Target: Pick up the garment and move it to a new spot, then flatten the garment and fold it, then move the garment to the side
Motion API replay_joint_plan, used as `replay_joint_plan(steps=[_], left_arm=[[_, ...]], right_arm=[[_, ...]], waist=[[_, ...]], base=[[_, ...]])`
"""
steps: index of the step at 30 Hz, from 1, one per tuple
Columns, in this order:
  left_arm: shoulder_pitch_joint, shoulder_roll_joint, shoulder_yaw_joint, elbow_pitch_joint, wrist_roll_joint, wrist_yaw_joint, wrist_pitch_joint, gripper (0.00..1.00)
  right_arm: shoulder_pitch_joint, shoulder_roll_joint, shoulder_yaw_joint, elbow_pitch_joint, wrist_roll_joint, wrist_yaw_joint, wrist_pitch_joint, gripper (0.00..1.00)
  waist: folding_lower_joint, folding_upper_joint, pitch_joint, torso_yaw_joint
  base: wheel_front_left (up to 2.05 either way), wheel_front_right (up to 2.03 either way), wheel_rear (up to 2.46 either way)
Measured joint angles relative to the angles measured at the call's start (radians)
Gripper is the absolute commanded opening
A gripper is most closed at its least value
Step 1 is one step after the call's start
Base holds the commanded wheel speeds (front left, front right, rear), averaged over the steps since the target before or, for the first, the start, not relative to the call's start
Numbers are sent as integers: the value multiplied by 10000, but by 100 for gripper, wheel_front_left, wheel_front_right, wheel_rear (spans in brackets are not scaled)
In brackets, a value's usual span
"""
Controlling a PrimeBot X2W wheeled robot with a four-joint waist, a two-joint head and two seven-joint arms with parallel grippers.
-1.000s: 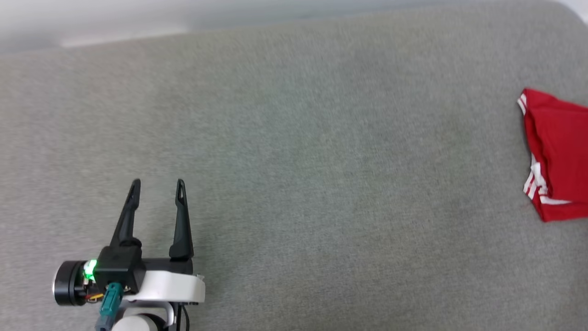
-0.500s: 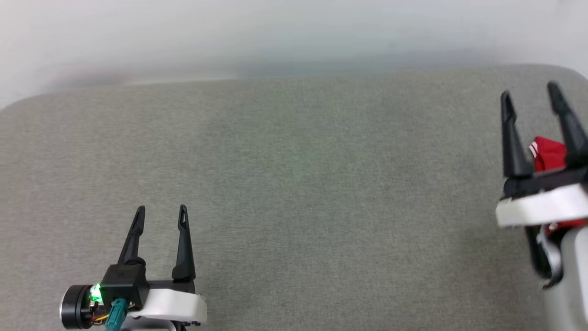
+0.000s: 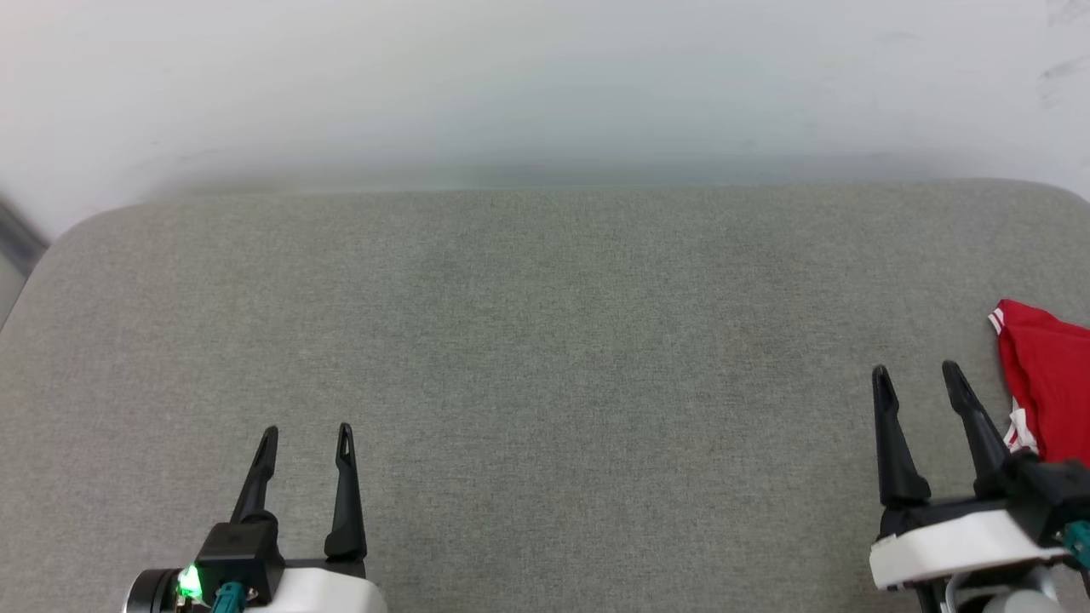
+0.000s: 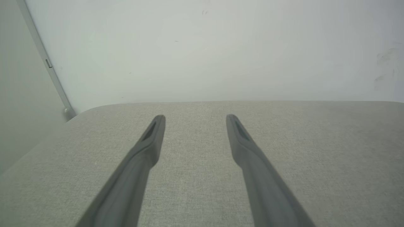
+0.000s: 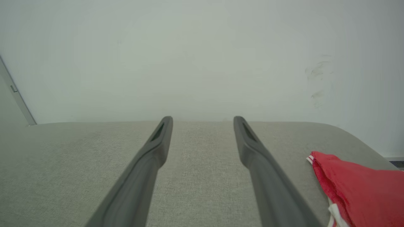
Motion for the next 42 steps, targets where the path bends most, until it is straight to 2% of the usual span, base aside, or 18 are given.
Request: replay_joint_plan(steps=[13, 14, 18, 42], left_arm=[[316, -12, 12, 282, -27, -205, 0, 100], [317, -15, 15, 309, -61, -276, 0, 0], [483, -27, -6, 872, -194, -278, 59, 0], [-12, -25, 355, 1327, -4773, -719, 1126, 0]], right_arm=[[1234, 336, -98, -232, 100, -2, -2, 100], [1303, 339, -100, -221, 98, -2, -2, 0], [1371, 341, -81, 307, 180, -2, 63, 0], [1051, 295, -98, 721, 4633, -2, 1009, 0]], waist=[[1, 0, -379, 101], [0, 0, -379, 100], [1, 0, -382, 99], [2, 0, -404, 40]], base=[[0, 0, 0], [0, 0, 0], [0, 0, 0], [0, 0, 0]])
